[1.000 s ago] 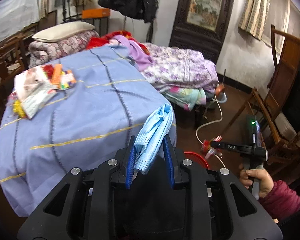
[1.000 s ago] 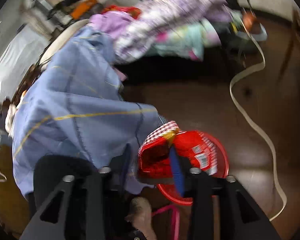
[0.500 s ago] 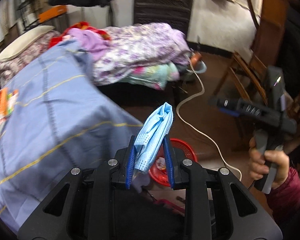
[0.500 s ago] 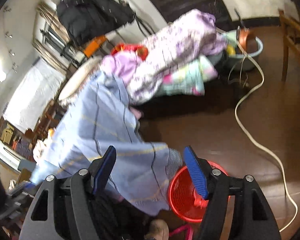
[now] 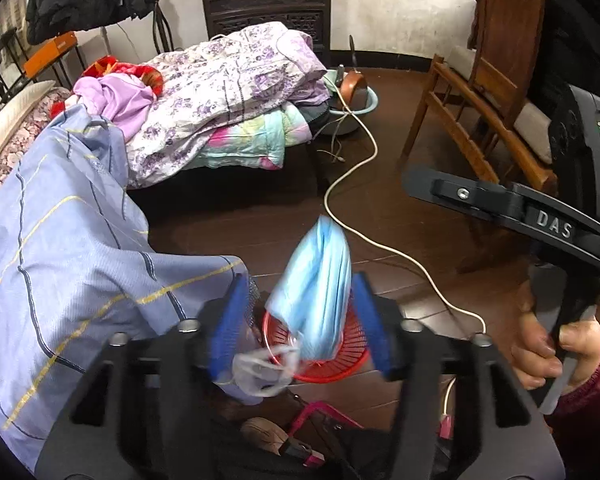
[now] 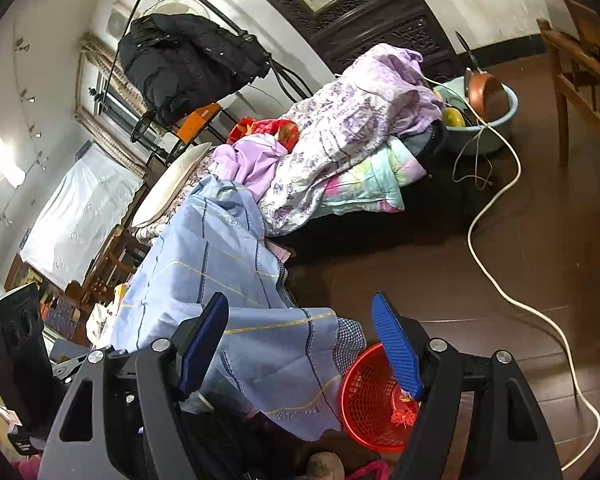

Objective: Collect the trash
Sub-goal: 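Drop the red wrapper and blue mask into the red wastebasket with both tools, then return to the table and grasp the white paper cup with the right tool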

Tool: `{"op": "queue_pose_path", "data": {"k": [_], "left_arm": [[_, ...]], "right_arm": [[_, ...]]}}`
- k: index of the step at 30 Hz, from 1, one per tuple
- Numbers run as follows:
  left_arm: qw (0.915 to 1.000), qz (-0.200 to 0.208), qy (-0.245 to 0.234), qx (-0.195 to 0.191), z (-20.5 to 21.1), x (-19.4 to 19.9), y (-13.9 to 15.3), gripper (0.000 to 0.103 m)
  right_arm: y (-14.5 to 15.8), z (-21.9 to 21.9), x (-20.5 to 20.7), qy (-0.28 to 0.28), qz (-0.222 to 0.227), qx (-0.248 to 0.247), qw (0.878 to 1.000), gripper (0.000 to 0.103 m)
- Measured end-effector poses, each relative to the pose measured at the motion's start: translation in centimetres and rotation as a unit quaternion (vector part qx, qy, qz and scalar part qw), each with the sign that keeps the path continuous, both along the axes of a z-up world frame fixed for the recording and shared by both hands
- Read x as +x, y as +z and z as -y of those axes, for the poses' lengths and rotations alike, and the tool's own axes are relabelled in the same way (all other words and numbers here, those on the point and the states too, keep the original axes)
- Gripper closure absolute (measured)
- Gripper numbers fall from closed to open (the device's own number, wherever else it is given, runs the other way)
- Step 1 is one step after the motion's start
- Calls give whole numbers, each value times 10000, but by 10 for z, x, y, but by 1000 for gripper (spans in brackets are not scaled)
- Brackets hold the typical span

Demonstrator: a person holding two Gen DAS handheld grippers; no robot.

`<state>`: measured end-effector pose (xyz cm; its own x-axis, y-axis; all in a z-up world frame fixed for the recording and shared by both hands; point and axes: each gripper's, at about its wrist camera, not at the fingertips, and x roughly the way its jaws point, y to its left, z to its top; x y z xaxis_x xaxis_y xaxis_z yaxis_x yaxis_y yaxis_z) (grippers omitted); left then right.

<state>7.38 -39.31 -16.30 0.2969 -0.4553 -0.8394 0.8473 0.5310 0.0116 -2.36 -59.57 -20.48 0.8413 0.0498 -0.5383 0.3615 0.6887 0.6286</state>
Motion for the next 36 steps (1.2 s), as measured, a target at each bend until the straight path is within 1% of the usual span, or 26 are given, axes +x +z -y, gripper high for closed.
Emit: {"op": "queue_pose_path", "data": {"k": [5,9,17,21,24,26,30,32,36], "left_arm": [[9998,93,161,-41,-5,6,6,39],[9990,117,384,-187,-19,14,17,37],[9951,278,807,-491,-52,19,41,36],[9910,390,1086,-681,-80,21,56,36],[9860,538,1323,-859,-107,20,68,32],[9812,647,1539,-968,-129,20,76,31],[9724,793,1906,-1084,-172,26,82,26],[9657,833,2188,-1125,-200,33,82,24],[9511,689,2740,-1251,-252,54,74,21]], "right_arm": [[-3,0,-1,-19,-26,20,10000,30],[1,-5,1,8,-32,-79,10000,30],[27,-22,4,209,89,-388,9990,30],[43,-39,8,391,157,-575,9975,29],[54,-55,12,565,202,-716,9956,29],[63,-70,17,725,245,-833,9936,28],[76,-105,32,1080,230,-1045,9884,25],[81,-125,43,1306,196,-1092,9852,25],[85,-167,71,1750,82,-1131,9780,24]]}}
